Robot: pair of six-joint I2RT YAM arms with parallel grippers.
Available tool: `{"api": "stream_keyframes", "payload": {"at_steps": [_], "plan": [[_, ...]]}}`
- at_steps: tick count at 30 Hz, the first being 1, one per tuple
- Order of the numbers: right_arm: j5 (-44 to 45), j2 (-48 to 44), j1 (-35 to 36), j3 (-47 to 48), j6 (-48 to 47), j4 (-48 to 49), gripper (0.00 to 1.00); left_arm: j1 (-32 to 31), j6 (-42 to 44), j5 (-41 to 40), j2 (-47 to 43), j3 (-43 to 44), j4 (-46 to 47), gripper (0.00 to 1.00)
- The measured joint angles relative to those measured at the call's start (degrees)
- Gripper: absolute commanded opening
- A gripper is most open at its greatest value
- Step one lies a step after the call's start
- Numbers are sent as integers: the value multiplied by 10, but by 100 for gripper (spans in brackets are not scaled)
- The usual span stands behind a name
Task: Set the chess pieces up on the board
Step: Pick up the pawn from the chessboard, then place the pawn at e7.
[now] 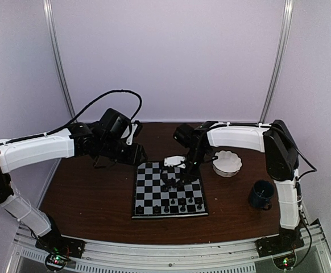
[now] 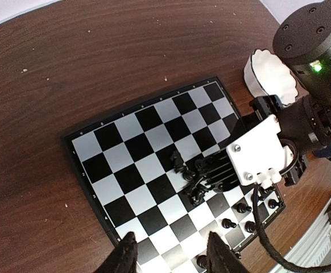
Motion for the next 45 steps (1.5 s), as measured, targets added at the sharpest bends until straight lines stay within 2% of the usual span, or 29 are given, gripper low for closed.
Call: {"api": "stream_keyframes", "payload": {"at_steps": [6,13,21,32,45], "plan": [[-7,0,6,0,-1,-5,33,0,0,0,0,-3,2,43],[-18,2,12,3,-2,-9,23,0,0,5,0,-3,7,43],[-19,12,14,11,3,-8,18,0,0,8,0,-3,8,43],[-19,11,15,11,9,-9,6,0,0,9,3,-3,8,43],[-21,-43,82,36,12,-25,6,0,4,8,3,-3,8,43]]}}
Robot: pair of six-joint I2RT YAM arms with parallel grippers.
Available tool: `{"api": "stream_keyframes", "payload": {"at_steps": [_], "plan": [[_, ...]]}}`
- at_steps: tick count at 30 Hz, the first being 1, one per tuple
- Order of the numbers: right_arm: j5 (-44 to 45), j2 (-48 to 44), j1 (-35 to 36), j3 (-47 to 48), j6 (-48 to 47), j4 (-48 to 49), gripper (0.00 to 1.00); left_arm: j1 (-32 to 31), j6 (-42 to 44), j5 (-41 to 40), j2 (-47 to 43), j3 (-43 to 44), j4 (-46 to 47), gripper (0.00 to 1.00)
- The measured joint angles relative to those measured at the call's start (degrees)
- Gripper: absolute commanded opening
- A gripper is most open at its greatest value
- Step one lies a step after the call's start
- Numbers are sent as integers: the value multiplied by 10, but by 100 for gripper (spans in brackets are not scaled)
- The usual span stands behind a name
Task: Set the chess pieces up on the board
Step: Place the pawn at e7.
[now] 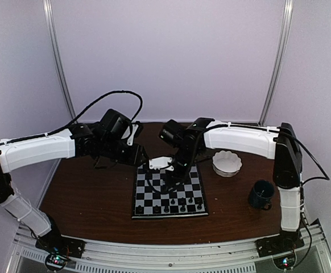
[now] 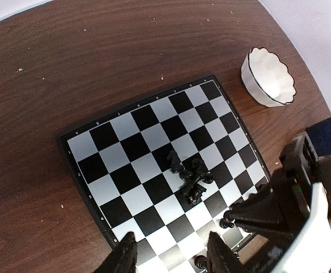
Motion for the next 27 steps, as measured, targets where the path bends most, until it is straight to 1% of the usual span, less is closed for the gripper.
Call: {"api": "stream_keyframes", "payload": {"at_steps": [7,16,27], "plan": [[-7,41,37,68,-4,-29,6,1,1,-8,-2,0,-3,43],[-6,99,49,69,-5,-57,6,1,2,-9,-10,-5,-4,43],[-2,101,50,70,-7,-65,8,1,3,-9,-10,-5,-4,43]]}}
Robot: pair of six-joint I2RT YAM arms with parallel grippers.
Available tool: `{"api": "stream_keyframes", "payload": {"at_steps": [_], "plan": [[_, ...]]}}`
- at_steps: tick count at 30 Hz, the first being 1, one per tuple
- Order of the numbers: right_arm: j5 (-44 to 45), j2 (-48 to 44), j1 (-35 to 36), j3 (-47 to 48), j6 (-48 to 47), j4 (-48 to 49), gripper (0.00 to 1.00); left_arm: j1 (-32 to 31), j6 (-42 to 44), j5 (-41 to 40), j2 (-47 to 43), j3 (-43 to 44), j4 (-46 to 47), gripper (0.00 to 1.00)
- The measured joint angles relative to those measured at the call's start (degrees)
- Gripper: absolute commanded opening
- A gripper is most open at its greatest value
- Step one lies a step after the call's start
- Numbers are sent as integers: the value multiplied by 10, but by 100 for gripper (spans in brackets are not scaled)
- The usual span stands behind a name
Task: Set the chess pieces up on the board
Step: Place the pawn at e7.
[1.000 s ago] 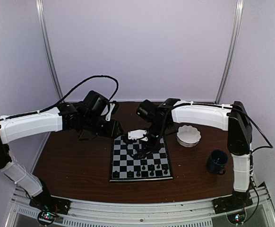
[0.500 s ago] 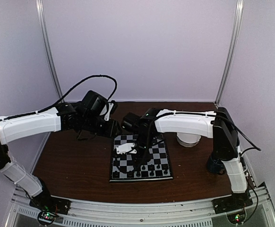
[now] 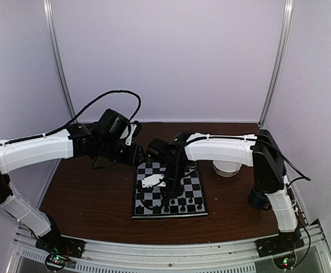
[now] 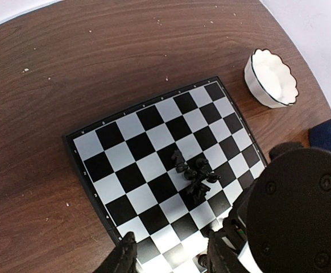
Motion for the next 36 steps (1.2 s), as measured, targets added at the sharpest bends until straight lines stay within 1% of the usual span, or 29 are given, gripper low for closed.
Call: {"api": "stream_keyframes", "payload": {"at_steps": [7,11,25,30,36], "plan": [[0,1,2,0,0,1,8,0,0,0,0,0,0,43],[4,8,2,0,0,1,13,0,0,0,0,0,0,43],[9,10,2,0,9,4,21,0,0,0,0,0,0,43],[11,-17,2,-1,13,3,26,0,3,0,0,0,0,43],[10,-86,-14,-3,17,4,27,0,6,-2,1,0,0,43]]}}
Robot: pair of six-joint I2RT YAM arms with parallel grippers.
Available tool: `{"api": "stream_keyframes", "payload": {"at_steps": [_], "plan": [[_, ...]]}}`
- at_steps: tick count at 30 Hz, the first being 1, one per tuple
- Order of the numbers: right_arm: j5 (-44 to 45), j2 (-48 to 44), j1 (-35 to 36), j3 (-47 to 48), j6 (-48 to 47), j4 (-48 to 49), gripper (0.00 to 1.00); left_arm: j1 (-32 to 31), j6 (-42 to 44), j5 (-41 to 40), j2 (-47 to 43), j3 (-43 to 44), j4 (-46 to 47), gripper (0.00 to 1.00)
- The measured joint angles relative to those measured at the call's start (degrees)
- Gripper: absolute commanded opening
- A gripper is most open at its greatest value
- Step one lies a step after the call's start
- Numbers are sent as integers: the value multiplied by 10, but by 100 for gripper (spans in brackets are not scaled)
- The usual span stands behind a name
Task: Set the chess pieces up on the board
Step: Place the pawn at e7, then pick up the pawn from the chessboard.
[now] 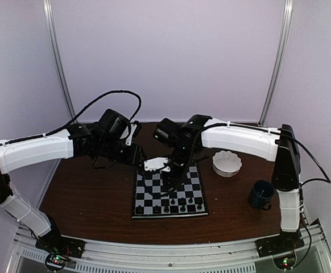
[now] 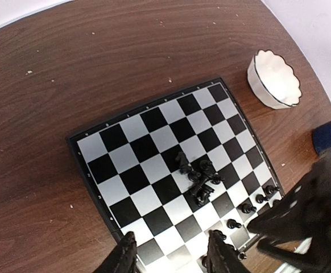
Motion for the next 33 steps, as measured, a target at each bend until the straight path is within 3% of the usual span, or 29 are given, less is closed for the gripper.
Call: {"api": "stream_keyframes", "payload": {"at_steps": [12,23,33], "plan": [[-2,-10,-117,-5,41,31,28,0,0,-2,1,0,-2,43],[-15,92,-116,44,65,26,29,0,0,-1,1,0,-5,43],[-16,122,-116,78,78,18,28,0,0,-2,2,0,-7,43]]}}
